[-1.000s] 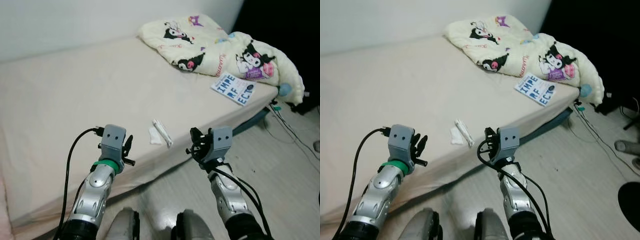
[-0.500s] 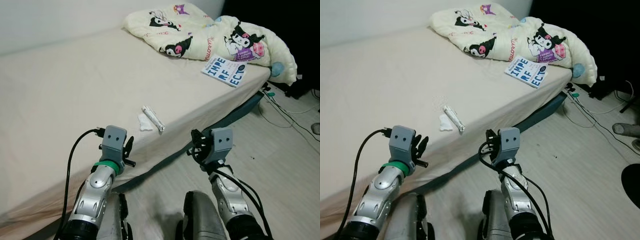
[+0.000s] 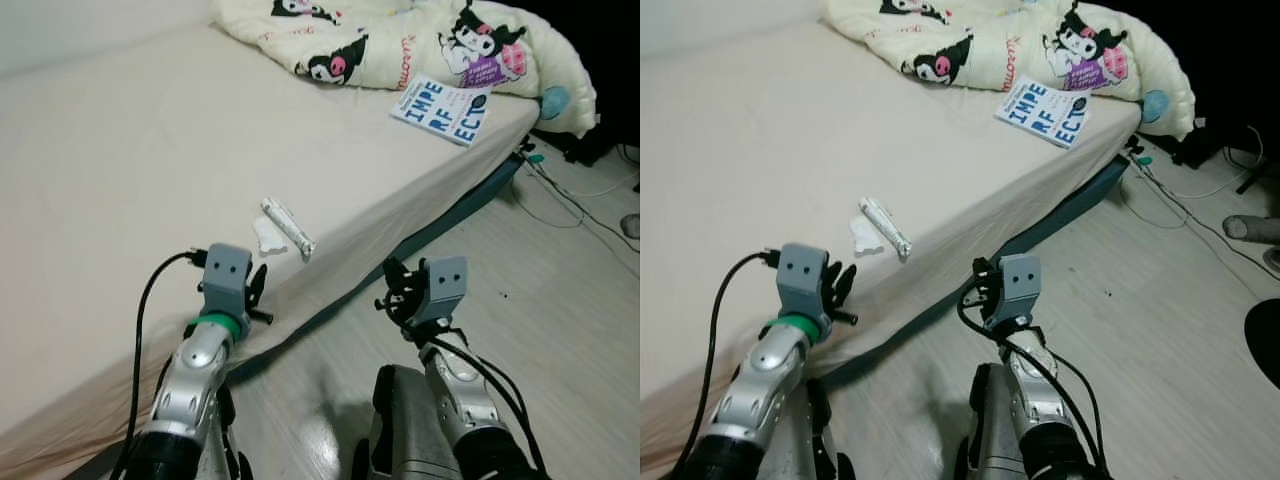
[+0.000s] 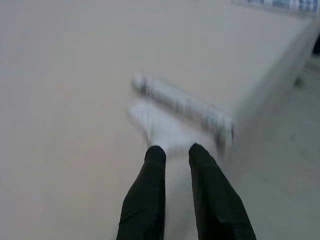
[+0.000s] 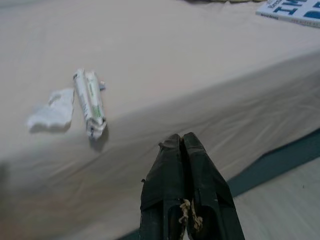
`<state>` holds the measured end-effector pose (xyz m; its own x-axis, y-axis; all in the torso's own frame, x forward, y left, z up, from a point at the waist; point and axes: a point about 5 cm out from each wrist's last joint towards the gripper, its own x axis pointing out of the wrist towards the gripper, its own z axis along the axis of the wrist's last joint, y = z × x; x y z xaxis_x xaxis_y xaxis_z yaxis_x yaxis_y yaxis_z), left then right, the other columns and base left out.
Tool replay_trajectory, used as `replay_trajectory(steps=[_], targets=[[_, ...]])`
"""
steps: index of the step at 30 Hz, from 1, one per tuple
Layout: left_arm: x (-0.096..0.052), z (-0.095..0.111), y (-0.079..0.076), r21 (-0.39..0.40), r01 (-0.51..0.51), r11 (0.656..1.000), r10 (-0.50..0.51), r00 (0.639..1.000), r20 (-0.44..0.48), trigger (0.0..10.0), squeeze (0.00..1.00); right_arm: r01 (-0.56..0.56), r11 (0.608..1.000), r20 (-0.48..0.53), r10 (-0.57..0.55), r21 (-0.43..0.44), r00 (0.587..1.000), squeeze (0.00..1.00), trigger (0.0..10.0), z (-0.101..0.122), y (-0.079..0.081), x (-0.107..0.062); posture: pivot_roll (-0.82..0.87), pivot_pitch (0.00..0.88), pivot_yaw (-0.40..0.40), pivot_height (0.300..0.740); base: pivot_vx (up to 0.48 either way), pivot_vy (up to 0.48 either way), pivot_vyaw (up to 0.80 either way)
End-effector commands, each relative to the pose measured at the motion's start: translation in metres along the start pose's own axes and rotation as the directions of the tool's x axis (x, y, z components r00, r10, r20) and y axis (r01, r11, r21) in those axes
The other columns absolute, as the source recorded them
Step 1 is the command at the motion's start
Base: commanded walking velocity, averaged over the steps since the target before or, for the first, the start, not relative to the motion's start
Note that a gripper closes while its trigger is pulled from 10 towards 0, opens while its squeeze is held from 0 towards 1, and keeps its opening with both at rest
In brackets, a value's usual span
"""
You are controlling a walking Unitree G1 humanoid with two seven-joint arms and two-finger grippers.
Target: Clean up the room
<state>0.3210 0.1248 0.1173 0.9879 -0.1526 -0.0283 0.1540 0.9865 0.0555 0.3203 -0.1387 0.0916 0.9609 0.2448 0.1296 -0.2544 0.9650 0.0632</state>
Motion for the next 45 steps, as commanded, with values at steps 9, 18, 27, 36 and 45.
replay_trajectory(steps=[9, 18, 27, 36, 45], targets=[[0.025, 0.022, -0.027, 0.009, 0.011, 1.0, -0.011, 0.999, 0.03, 10.0, 0.0, 0.037, 0.999, 0.013, -0.037, -0.019, 0.999, 0.0, 10.0, 0.011, -0.014, 0.014, 0.04, 0.135, 0.014, 0.531, 0.0, 0.0, 0.0], [0.016, 0.024, 0.006, 0.036, -0.081, 0.996, 0.079, 0.996, 0.035, 10.0, 0.0, -0.021, 1.0, -0.008, 0.021, 0.018, 1.0, 1.0, 10.0, 0.021, -0.01, 0.034, 0.09, 0.169, 0.008, 0.531, 0.0, 0.0, 0.0], [-0.035, 0.021, 0.053, 0.113, -0.154, 0.982, 0.153, 0.988, 0.023, 10.0, 0.0, 0.016, 0.998, -0.078, -0.012, 0.056, 0.997, 0.0, 10.0, 0.028, -0.009, 0.056, 0.2, 0.217, -0.03, 0.531, 0.0, 0.0, 0.0], [-0.01, 0.021, -0.012, 0.031, -0.032, 0.999, 0.032, 0.999, 0.005, 10.0, 0.0, 0.155, 0.987, -0.035, -0.156, -0.044, 0.987, 0.0, 10.0, 0.015, -0.033, 0.028, 0.09, 0.23, -0.001, 0.531, 0.0, 0.0, 0.0], [0.029, 0.037, -0.067, 0.052, 0.088, 0.995, -0.087, 0.996, -0.011, 10.0, 1.0, 0.277, 0.956, 0.004, -0.278, -0.099, 0.961, 0.0, 10.0, 0.007, -0.064, -0.007, 0.0, 0.236, 0.039, 0.531, 0.0, 0.0, 0.0]])
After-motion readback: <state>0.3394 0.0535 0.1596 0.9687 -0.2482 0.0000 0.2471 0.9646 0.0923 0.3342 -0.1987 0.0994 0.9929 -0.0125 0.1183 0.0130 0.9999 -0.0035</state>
